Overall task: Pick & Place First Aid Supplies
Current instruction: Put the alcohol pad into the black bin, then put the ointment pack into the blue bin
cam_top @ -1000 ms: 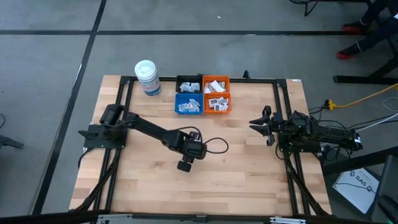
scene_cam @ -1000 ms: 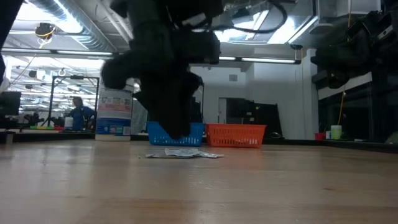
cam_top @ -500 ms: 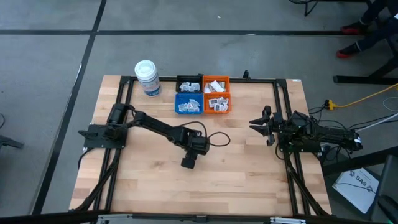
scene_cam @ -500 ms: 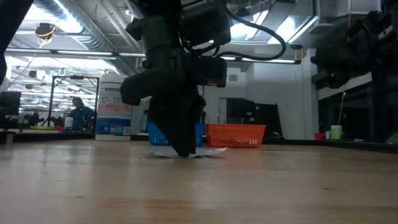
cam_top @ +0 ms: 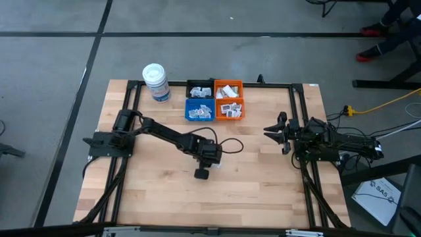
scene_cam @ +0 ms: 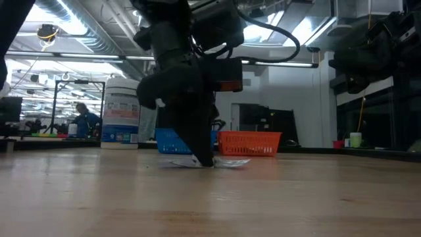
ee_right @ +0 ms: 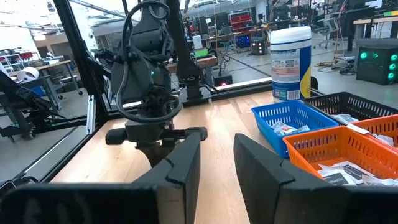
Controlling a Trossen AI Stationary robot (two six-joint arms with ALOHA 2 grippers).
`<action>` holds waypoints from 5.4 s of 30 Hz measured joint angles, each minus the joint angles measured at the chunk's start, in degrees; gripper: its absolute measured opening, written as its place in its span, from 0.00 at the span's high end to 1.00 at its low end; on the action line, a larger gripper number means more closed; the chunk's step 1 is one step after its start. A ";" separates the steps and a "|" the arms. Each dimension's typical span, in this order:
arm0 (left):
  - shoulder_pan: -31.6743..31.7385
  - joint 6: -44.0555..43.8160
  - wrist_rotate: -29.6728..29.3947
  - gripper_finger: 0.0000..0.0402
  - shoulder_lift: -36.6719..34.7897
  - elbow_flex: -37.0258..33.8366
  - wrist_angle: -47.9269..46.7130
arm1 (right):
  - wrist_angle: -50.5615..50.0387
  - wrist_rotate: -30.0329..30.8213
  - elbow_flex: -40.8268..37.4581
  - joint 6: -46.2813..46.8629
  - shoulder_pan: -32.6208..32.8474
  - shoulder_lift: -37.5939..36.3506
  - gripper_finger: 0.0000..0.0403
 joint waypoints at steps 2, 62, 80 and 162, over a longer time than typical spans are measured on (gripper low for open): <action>0.02 0.00 2.38 0.98 -1.01 -0.17 -0.60 | 0.00 0.01 0.02 0.00 0.01 0.00 0.75; 25.56 -2.03 19.00 0.99 -14.80 0.45 12.96 | 0.02 0.01 -0.01 -0.01 -0.01 0.01 0.75; 44.35 8.83 1.32 0.97 -14.06 5.71 -4.11 | 0.00 0.01 0.02 -0.01 -0.01 0.01 0.75; -13.09 -15.92 -11.12 0.57 -10.08 6.15 -18.85 | 0.01 -0.01 0.01 0.01 0.00 0.01 0.75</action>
